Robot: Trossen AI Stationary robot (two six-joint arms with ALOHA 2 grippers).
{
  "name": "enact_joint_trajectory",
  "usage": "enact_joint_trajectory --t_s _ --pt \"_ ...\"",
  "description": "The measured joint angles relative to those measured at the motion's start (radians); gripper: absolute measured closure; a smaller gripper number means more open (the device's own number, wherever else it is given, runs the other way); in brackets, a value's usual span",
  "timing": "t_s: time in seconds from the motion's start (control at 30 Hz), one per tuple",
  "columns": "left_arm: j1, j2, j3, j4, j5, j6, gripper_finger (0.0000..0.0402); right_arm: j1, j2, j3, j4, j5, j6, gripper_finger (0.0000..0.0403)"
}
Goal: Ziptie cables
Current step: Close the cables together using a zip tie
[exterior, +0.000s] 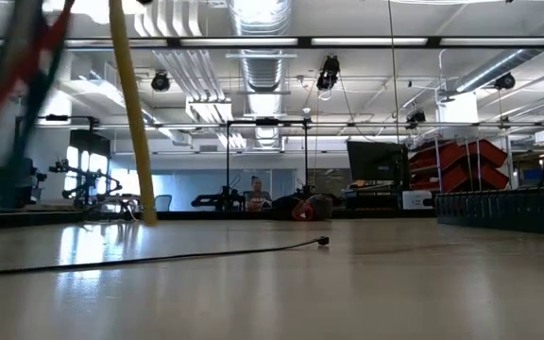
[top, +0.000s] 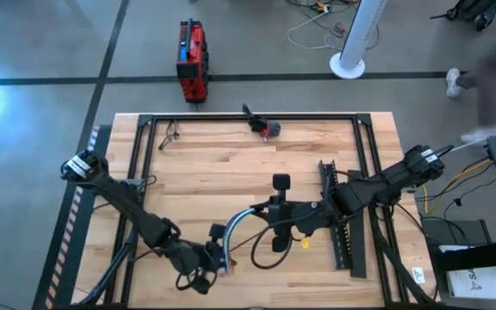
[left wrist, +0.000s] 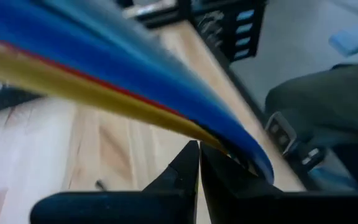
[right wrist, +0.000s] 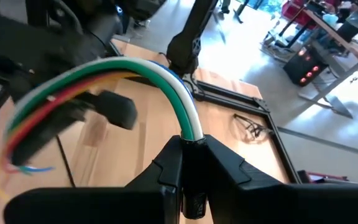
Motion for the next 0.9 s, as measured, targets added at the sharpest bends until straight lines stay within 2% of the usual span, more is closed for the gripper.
enact_joint_trajectory --t_s 0.2,0.33,0.63,0.73,0.9 --pt "-0.037 0.000 0.023 0.002 0.000 -0.012 0.0402 -0.015 0.022 -0.005 -0.008 0.000 0.020 0.0375" --pt "-0.053 0.009 -0.001 0.003 0.009 -0.113 0.0402 -0.033 0.074 -0.006 -0.008 -0.002 0.031 0.0375" --pt "-0.060 0.139 -0.006 0.018 0.056 -0.232 0.0402 -0.112 0.203 -0.007 -0.009 -0.014 -0.030 0.0375" --pt "-0.060 0.135 -0.006 0.004 0.056 -0.247 0.0402 -0.154 0.241 -0.007 -0.008 -0.079 -0.106 0.0375" --pt "-0.062 0.120 -0.006 -0.145 0.071 -0.349 0.0402 -0.229 0.332 -0.007 0.010 -0.194 -0.217 0.0375"
